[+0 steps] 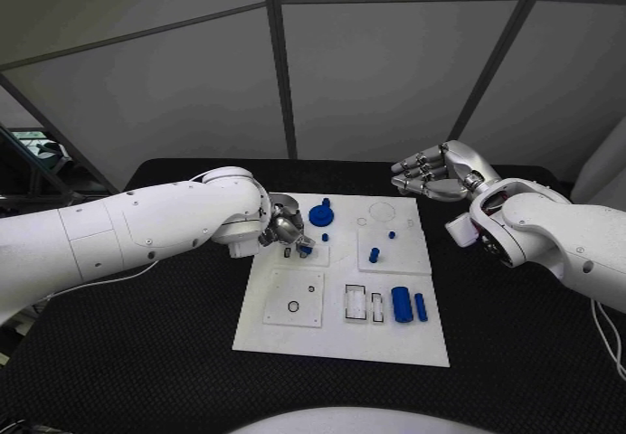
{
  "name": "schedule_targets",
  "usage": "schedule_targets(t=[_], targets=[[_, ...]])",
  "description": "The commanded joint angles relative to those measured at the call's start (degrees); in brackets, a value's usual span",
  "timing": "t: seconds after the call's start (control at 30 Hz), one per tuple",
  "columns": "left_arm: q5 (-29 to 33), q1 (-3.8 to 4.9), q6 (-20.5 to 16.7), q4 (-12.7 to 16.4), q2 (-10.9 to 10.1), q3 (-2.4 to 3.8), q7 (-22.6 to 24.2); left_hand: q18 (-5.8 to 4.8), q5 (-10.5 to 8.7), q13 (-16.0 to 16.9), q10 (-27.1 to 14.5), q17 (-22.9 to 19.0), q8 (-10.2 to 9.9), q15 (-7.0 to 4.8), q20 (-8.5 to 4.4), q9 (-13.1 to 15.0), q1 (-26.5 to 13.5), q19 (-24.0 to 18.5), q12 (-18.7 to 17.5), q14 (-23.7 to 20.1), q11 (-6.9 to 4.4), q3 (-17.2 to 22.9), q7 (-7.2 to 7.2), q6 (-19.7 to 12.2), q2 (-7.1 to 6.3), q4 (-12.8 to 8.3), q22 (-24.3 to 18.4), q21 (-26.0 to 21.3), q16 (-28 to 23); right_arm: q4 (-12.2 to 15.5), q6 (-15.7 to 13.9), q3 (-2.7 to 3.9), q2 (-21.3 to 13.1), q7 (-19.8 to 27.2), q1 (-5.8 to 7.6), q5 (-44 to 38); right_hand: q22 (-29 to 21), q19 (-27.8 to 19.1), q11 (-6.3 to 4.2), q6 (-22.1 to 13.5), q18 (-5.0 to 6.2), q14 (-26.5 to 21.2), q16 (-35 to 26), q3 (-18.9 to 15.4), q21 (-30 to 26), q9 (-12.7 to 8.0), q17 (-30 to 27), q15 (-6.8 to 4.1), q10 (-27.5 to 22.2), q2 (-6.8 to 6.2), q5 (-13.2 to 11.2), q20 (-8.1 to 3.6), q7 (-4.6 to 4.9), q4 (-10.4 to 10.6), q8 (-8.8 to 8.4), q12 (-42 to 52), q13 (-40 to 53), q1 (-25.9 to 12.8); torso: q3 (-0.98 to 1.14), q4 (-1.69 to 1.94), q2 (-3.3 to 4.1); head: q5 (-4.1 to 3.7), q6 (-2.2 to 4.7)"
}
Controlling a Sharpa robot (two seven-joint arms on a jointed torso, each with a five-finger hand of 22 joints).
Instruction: Assemble the parts on the task board
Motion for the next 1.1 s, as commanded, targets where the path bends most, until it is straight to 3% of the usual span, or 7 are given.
schedule_targets(t=[0.03,0.33,0.4,0.53,0.77,1.1], targets=[[3.3,0.05,-5.3,1.0,-0.8,0.04,0.3,-0.62,0.15,-0.2,-0.1,6.1,0.5,-0.02,0.15,0.4,-1.0,0.3,-0.2,3.5,-0.14,9.7,-0.07,-0.4,-0.08,-9.4,0.2,0.3,-0.3,-0.1,0.3,0.05,-0.2,0.1,0.12,-0.1,-0.1,0.4,0.27,-0.3,0.17,0.2,-0.2,0.0,-0.4,0.0,-0.1,0.33,-0.2,0.01,0.4,0.22,0.07,-0.3,-0.21,-0.2,0.0,-0.6,0.01,0.22,-0.14,0.1,-0.07],[3.8,-0.23,-10.8,3.5,-3.1,-0.01,0.7,-0.84,1.32,-0.5,0.3,6.1,1.1,-0.14,0.05,1.2,-3.1,0.8,-0.3,3.5,-0.31,12.1,-0.2,-0.1,-0.71,-11.5,1.4,1.0,-0.2,-0.3,0.3,0.05,-0.8,0.0,0.12,-0.1,-0.1,0.4,0.27,-0.3,0.17,0.3,-0.1,0.0,-0.4,0.0,-0.2,0.34,-0.1,0.01,0.4,0.23,0.08,-0.3,-0.2,-0.2,0.0,-0.7,0.24,0.82,-0.73,0.06,-0.68],[3.3,-0.58,-11.9,4.0,-3.3,-0.03,0.7,-0.94,2.95,-1.0,0.4,6.1,1.2,-0.19,0.0,1.5,-3.8,1.1,-0.5,3.5,-0.35,12.5,-0.23,0.0,-0.9,-12.0,1.9,1.3,-0.2,-0.3,0.3,0.04,-0.9,0.0,0.12,-0.1,-0.1,0.4,0.27,-0.3,0.17,0.3,-0.1,0.0,-0.4,0.0,-0.2,0.34,-0.1,0.01,0.4,0.23,0.08,-0.3,-0.2,-0.2,0.0,-0.7,0.3,1.03,-0.89,-0.04,-0.86],[1.3,-1.44,-13.8,4.6,-3.5,-0.05,0.8,-1.01,3.46,-1.0,0.5,6.2,1.3,-0.21,-0.02,1.6,-4.2,1.2,-0.5,3.5,-0.38,12.6,-0.27,0.0,-0.97,-12.2,2.2,1.4,-0.2,-0.4,0.3,0.04,-1.0,-0.1,0.12,-0.1,-0.2,0.4,0.28,-0.3,0.16,0.3,-0.1,-0.1,-0.5,0.0,-0.2,0.35,-0.1,-0.01,0.5,0.23,0.08,-0.2,-0.19,-0.2,0.0,-0.8,0.44,1.34,-1.06,-0.12,-1.18],[-3.5,-2.73,-15.5,4.7,-2.8,-0.07,0.7,-1.06,3.56,-1.2,0.5,6.2,1.3,-0.22,-0.03,1.6,-4.2,1.4,-0.7,3.6,-0.4,12.7,-0.28,0.0,-0.96,-12.3,2.5,1.6,-0.2,-0.5,0.3,0.04,-0.9,-0.1,0.12,-0.1,-0.2,0.4,0.28,-0.3,0.16,0.3,-0.1,-0.1,-0.5,0.0,-0.2,0.35,-0.1,-0.01,0.5,0.23,0.08,-0.2,-0.19,-0.2,0.0,-0.8,0.68,1.33,-1.18,-0.14,-1.5],[-7.4,-3.9,-15.9,4.1,-1.4,-0.08,0.4,-1.07,3.63,-1.4,0.4,6.2,1.4,-0.24,-0.04,1.6,-4.3,1.4,-0.8,3.6,-0.41,12.7,-0.3,0.1,-0.92,-12.4,2.6,1.6,-0.2,-0.6,0.5,0.04,-0.8,-0.1,0.12,-0.1,-0.2,0.5,0.29,-0.3,0.16,0.3,-0.1,-0.1,-0.6,0.0,-0.3,0.36,-0.2,0.04,0.5,0.25,0.08,-0.2,-0.18,-0.2,0.0,-1.0,0.58,1.38,-1.11,-0.36,-1.31]])
